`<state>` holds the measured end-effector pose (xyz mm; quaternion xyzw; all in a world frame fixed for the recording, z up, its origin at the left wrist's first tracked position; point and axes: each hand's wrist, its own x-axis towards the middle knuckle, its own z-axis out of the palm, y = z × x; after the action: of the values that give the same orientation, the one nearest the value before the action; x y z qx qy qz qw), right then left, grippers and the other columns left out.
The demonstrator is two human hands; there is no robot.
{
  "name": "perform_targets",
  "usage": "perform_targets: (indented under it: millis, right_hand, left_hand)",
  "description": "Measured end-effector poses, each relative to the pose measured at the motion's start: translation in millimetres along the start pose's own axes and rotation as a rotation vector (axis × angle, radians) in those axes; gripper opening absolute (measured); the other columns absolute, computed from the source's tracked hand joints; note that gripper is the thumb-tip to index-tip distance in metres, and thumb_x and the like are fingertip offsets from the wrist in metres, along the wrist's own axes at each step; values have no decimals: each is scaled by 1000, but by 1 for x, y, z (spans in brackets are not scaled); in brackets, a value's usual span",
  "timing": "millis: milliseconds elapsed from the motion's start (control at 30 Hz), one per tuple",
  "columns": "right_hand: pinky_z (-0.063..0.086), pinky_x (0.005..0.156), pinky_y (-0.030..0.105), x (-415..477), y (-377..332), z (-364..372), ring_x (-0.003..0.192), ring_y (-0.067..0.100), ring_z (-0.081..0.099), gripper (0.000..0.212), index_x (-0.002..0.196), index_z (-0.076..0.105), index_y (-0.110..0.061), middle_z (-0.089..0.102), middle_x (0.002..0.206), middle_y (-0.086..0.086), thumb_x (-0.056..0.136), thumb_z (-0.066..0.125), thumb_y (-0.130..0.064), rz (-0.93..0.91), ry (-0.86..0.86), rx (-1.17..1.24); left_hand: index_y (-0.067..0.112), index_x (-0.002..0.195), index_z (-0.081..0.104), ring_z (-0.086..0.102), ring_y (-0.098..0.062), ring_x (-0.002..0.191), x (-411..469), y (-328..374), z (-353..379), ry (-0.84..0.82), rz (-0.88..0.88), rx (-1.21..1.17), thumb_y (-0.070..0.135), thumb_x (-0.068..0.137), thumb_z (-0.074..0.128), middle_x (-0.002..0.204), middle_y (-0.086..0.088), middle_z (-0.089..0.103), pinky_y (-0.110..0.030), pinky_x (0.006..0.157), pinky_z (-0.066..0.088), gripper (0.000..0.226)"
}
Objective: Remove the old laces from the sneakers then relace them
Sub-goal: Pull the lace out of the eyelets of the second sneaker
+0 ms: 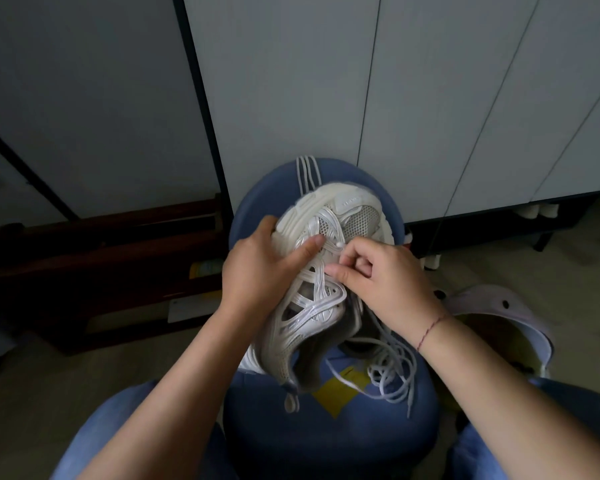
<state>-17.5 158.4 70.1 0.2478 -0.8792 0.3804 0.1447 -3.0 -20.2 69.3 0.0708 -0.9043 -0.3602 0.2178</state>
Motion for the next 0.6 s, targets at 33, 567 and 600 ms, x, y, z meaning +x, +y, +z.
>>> perform_targets:
  millis: [33, 567, 600]
  right_hand:
    - [37, 48, 30, 0, 1, 0, 46, 11, 42, 29, 66, 55, -22, 38, 42, -6, 80, 69, -43, 12, -18, 2]
    - [42, 62, 27, 10, 13, -19, 52, 7, 41, 33, 59, 53, -19, 42, 50, -12, 88, 65, -30, 203, -77, 513]
    - [42, 63, 24, 8, 11, -18, 54, 4, 43, 34, 62, 55, -17, 45, 53, -11, 87, 64, -38, 149, -52, 331]
  left_hand:
    - [21, 91, 56, 64, -17, 71, 0, 0, 0, 5, 6, 30, 78, 74, 60, 74, 6, 65, -40, 61, 52, 59]
    - [23, 101, 62, 67, -9, 84, 3, -3, 0, -40, -37, -164, 78, 70, 62, 88, 12, 70, -38, 76, 56, 64]
    - [24, 97, 61, 67, -10, 80, 2, -3, 1, -36, -22, -130, 80, 69, 59, 84, 11, 69, -40, 72, 55, 63]
